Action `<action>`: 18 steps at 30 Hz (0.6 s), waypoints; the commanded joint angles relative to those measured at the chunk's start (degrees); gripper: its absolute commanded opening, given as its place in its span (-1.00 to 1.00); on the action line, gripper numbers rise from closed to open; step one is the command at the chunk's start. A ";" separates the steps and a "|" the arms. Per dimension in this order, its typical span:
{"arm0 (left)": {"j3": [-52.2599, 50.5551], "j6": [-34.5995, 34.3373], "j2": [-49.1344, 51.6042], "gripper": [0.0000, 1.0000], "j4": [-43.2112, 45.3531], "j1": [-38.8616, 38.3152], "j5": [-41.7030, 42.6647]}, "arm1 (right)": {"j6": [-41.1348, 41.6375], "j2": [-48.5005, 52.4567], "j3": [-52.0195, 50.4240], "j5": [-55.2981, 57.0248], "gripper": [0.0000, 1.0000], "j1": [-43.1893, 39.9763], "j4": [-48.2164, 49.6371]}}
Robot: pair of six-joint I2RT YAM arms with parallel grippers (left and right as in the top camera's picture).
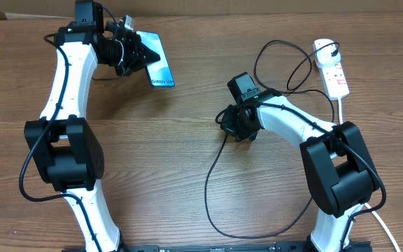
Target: Plug charger to phone and switch on socket
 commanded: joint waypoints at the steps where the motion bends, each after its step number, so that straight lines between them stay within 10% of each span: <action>1: 0.57 1.75 -0.52 -0.92 0.11 0.13 0.96 | -0.35 1.68 -0.33 1.20 -0.93 0.35 0.63; 18: 0.63 -3.96 -0.57 -0.92 10.34 0.20 31.39 | -17.20 -11.34 2.51 -28.87 -0.93 -1.40 0.17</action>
